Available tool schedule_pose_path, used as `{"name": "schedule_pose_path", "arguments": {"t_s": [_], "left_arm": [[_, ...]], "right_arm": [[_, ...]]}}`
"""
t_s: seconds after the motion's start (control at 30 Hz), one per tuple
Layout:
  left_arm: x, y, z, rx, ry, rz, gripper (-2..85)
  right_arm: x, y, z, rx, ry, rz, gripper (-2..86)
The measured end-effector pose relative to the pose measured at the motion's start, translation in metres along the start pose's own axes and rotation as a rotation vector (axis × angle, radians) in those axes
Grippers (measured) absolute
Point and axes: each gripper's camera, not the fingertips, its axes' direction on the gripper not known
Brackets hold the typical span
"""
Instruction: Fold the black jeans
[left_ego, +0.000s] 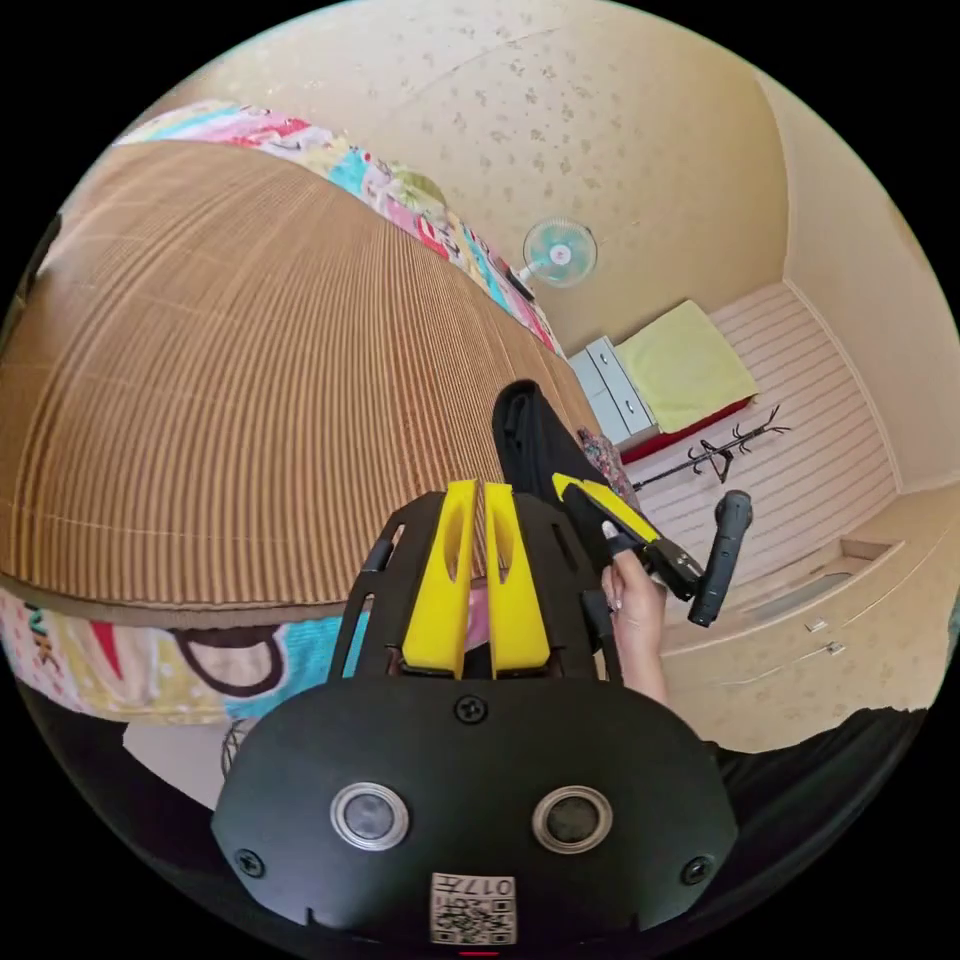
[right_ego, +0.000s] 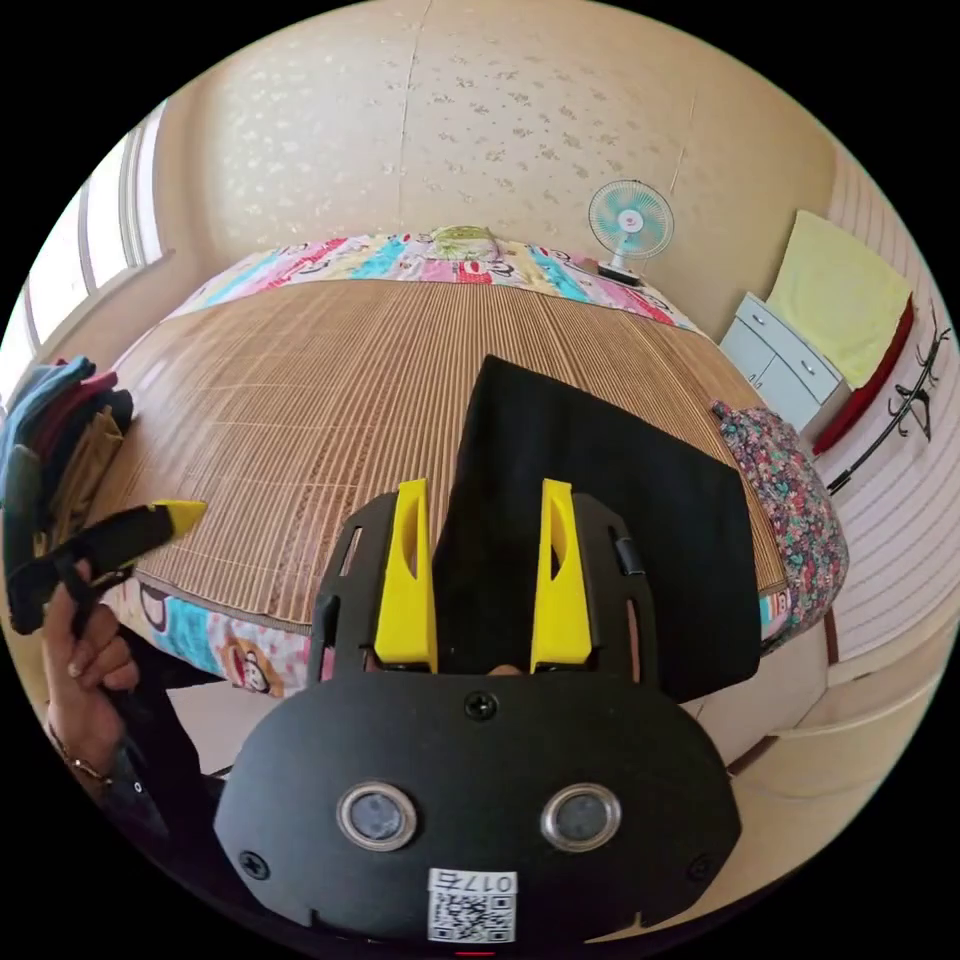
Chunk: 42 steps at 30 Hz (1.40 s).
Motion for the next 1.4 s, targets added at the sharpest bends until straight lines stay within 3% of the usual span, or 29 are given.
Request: {"name": "schedule_pose_path", "arguments": {"t_s": [0.1, 0.3, 0.43, 0.6, 0.83, 0.97, 1.1, 1.2, 1.3, 1.4], "left_arm": [[0.006, 0.022, -0.044, 0.083, -0.034, 0.037, -0.7], [0.037, 0.066, -0.05, 0.128, -0.005, 0.112, -1.0], [0.061, 0.079, -0.042, 0.131, -0.054, 0.19, -1.0], [0.047, 0.075, -0.048, 0.108, -0.031, 0.142, -1.0], [0.022, 0.087, -0.065, 0.043, -0.161, 0.129, -1.0], [0.013, 0.104, -0.094, 0.074, -0.271, 0.151, -0.9], [-0.002, 0.11, -0.134, 0.146, -0.382, 0.101, -0.4], [-0.001, 0.108, -0.197, 0.301, -0.496, 0.097, 2.6], [0.019, 0.11, -0.269, 0.526, -0.712, 0.167, 5.5], [0.034, 0.105, -0.33, 0.685, -0.91, 0.203, 6.0]], "right_arm": [[-0.017, 0.008, 0.029, -0.092, 0.011, -0.065, 14.1], [-0.042, 0.028, 0.044, -0.076, 0.192, -0.247, 12.8], [-0.007, 0.029, 0.054, -0.072, 0.225, -0.215, 11.9], [0.076, 0.026, 0.065, -0.09, 0.157, -0.125, 11.1], [0.211, 0.053, 0.065, -0.108, 0.041, -0.117, 10.1], [0.274, 0.079, 0.052, -0.075, -0.08, 0.07, 8.7], [0.261, 0.092, 0.036, -0.055, 0.038, 0.045, 7.8], [0.241, 0.11, 0.0, 0.019, 0.107, 0.043, 6.0], [0.235, 0.139, -0.049, 0.174, -0.042, 0.065, 2.7], [0.261, 0.167, -0.079, 0.316, -0.43, 0.21, 1.2]]}}
